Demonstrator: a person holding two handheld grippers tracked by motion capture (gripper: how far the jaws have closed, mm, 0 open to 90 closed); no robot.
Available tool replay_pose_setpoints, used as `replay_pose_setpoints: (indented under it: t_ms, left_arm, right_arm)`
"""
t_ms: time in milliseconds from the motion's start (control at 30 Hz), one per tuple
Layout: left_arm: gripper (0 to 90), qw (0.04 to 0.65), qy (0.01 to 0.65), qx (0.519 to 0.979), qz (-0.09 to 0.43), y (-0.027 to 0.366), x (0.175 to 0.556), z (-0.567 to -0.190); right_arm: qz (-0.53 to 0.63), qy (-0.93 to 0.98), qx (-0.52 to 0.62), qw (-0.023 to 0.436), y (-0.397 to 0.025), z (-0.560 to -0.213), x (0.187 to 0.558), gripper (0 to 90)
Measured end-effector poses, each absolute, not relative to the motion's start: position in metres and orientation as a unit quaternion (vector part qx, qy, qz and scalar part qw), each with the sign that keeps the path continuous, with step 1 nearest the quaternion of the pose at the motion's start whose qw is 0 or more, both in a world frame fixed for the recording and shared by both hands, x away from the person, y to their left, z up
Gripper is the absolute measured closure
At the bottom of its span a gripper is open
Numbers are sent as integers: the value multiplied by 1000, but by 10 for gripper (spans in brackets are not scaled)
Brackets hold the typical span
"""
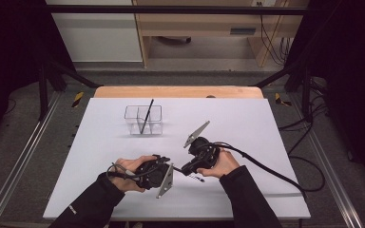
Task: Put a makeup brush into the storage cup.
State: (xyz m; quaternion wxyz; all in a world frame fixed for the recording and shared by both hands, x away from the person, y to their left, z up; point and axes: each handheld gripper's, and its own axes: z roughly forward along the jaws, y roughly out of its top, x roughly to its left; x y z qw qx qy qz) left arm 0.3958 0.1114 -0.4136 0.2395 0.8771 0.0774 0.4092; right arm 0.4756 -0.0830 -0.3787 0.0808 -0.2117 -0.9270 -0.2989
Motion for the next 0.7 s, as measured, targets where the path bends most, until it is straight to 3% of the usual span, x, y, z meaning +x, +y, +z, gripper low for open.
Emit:
replay_pose_setpoints:
  t_ms: [367,400,700]
  left_arm:
    - [782,233,86,872,423,112,391,-418]
    - [787,166,-130,912,353,105,414,-401]
    - [826,155,-138,917,341,105,412,-403]
  right_arm:
    - [-299,-927,-208,84,-83,-379,475,844]
    - [-300,-927,-208,84,-83,-379,475,844]
    - [-311,-925,-203,79,-84,-378,475,842]
